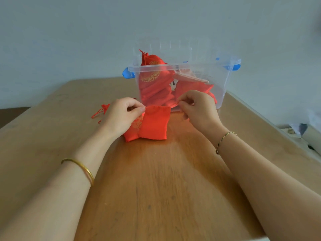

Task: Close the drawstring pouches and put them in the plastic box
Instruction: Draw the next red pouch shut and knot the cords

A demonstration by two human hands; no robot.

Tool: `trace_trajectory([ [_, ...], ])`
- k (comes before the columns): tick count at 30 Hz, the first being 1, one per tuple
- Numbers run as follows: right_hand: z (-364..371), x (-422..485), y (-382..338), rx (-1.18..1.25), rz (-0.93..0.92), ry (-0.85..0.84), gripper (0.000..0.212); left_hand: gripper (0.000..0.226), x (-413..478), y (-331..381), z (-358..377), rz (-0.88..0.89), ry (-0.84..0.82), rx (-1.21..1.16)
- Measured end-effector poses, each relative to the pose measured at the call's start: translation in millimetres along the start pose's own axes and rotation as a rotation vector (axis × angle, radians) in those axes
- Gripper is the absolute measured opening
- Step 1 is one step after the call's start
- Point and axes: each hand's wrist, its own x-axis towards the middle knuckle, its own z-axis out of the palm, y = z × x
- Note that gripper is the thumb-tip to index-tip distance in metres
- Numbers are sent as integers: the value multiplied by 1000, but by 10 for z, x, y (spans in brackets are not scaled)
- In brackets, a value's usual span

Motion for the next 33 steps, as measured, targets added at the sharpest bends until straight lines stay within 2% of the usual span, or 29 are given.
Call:
trace_trajectory([
  [5,-52,-10,18,-242,14,57,13,10,40,-50,-81,-9,75,38],
  [11,-110,19,74,-317,115,60,20,8,58,-143,-161,-10,174,146],
  [14,-114,35,80,-174,185,48,23,8,57,-170,-201,-11,216,219],
  [19,-143,22,17,447,477,-75,19,11,39,-182,-238,-40,283,221],
  [21,-165,20,9,582,579,-96,19,12,42,-204,-246,-61,300,199],
  [27,-211,24,15,698,683,-65,29,18,72,-251,-268,-107,303,109],
  [33,-169,22,32,578,624,-34,28,26,69,-239,-273,-136,262,61],
])
